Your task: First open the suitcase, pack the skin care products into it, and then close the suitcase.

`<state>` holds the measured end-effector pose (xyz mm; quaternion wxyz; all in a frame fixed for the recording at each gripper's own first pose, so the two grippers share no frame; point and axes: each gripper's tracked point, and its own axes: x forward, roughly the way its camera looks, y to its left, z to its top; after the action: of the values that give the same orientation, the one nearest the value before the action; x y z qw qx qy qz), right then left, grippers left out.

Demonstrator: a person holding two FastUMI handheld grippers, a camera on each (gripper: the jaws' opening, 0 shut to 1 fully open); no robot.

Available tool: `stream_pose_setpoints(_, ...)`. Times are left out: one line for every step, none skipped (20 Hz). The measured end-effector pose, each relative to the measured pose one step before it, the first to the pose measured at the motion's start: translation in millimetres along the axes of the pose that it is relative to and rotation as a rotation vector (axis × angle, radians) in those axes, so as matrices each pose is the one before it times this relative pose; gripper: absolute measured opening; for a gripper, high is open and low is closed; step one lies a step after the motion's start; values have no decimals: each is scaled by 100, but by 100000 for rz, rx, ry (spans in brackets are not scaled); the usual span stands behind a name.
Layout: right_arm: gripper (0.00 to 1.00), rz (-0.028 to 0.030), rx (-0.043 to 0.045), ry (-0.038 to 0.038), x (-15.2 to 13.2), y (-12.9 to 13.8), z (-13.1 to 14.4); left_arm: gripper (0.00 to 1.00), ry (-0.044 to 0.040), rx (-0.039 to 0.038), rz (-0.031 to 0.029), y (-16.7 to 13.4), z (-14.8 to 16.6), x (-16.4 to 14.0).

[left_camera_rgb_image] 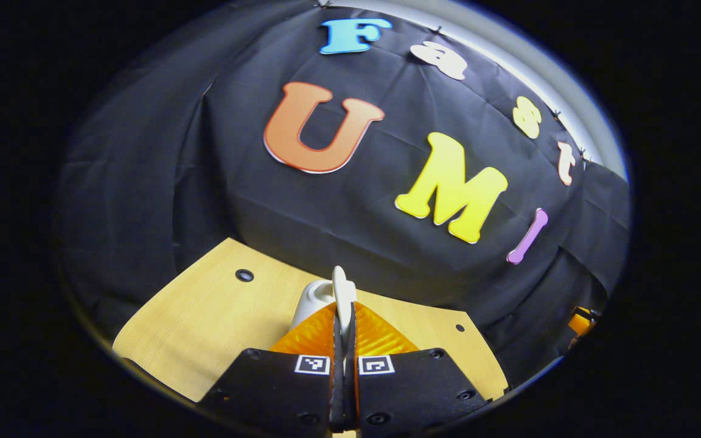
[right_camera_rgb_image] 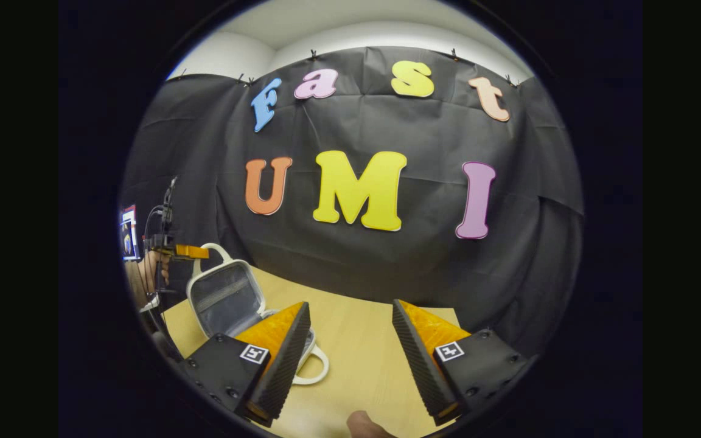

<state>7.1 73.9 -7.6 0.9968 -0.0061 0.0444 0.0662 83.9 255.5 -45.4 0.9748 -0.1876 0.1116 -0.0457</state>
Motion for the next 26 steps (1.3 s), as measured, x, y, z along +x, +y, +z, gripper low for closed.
stream_pose_setpoints(81, 422, 416, -100, -159, -642, -287, 3, -338, 679, -674, -1733, -450, -111)
stream_pose_setpoints(80, 226, 956, 282, -101, -677, -314, 3, -518, -230, -785, -1556, -384, 219)
stream_pose_setpoints(81, 71, 1068, 563, -24, -777, -450, 3, 485, -8, -1566, -1938, -550, 152)
stream_pose_setpoints(81, 112, 1153, 1038, -17, -735, -378, 3, 574, 985, -1194, -2053, -625, 184)
stream_pose_setpoints(80, 531, 1396, 852, -83, -811, -304, 3, 1277, 1657, -787, -1931, -1056, 299)
stream_pose_setpoints(80, 351, 1015, 715, 35, -707, -207, 3, 1415, 1855, -1171, -2027, -1079, 347)
stream_pose_setpoints(80, 151, 292, 742, -23, -793, -437, 3, 1860, 1060, -2111, -2110, -1436, 493)
stream_pose_setpoints(81, 330, -33, 370, -55, -824, -279, 4, 2012, 415, -2131, -1899, -1319, 848)
stream_pose_setpoints(81, 31, -375, 479, -34, -867, -292, 4, 3142, 31, -961, -1577, -1534, 894)
stream_pose_setpoints(81, -198, -515, 568, -142, -904, -399, 3, 2678, -109, -84, -1168, -1539, 943)
stream_pose_setpoints(81, -564, -400, 364, -193, -1054, -415, 3, 2199, -17, -260, -1115, -1410, 1011)
stream_pose_setpoints(81, -876, -63, -22, -165, -1220, -228, 3, 2025, 133, 228, -826, -1214, 1078)
stream_pose_setpoints(81, -383, 107, 580, -26, -1002, -382, 3, 1770, 185, 862, -566, -1245, 994)
stream_pose_setpoints(79, -674, -318, 1026, -17, -953, -695, 3, 1664, 341, 982, -599, -1125, 1058)
stream_pose_setpoints(79, -1119, -250, 1143, -71, -1136, -562, 3, 2070, -138, 1093, -408, -1230, 855)
stream_pose_setpoints(79, -348, 367, 1166, -78, -868, -694, 3, 1234, 300, 1291, -408, -1088, 812)
stream_pose_setpoints(81, -999, 289, 1574, 21, -792, -783, 3, 1592, 761, 1502, -254, -1025, 851)
stream_pose_setpoints(79, -747, 543, 1798, -31, -864, -737, 3, 1608, 1204, 1600, -147, -965, 910)
stream_pose_setpoints(81, -305, 639, 1635, -71, -512, -807, 4, 1783, 1570, 1402, -278, -1034, 812)
stream_pose_setpoints(81, -789, 281, 1388, -120, -677, -632, 4, 1890, 1684, 1443, -294, -948, 495)
stream_pose_setpoints(81, -748, 102, 1020, -27, -527, -483, 4, 1949, 1786, 949, -216, -938, 519)
stream_pose_setpoints(81, -668, 244, 878, -69, -473, -435, 4, 2202, 1546, 899, -333, -908, 688)
stream_pose_setpoints(81, -631, 295, 865, -35, -344, -428, 4, 2351, 1176, 1020, -22, -875, 744)
stream_pose_setpoints(81, -605, 418, 710, -77, -297, -341, 4, 1018, 684, 653, -65, -448, 316)
stream_pose_setpoints(81, -737, 543, 413, -83, -227, -146, 4, 863, 1153, 410, 33, -277, 322)
stream_pose_setpoints(79, -403, 752, 376, -100, -4, -92, 5, 499, 869, 586, 22, -377, 209)
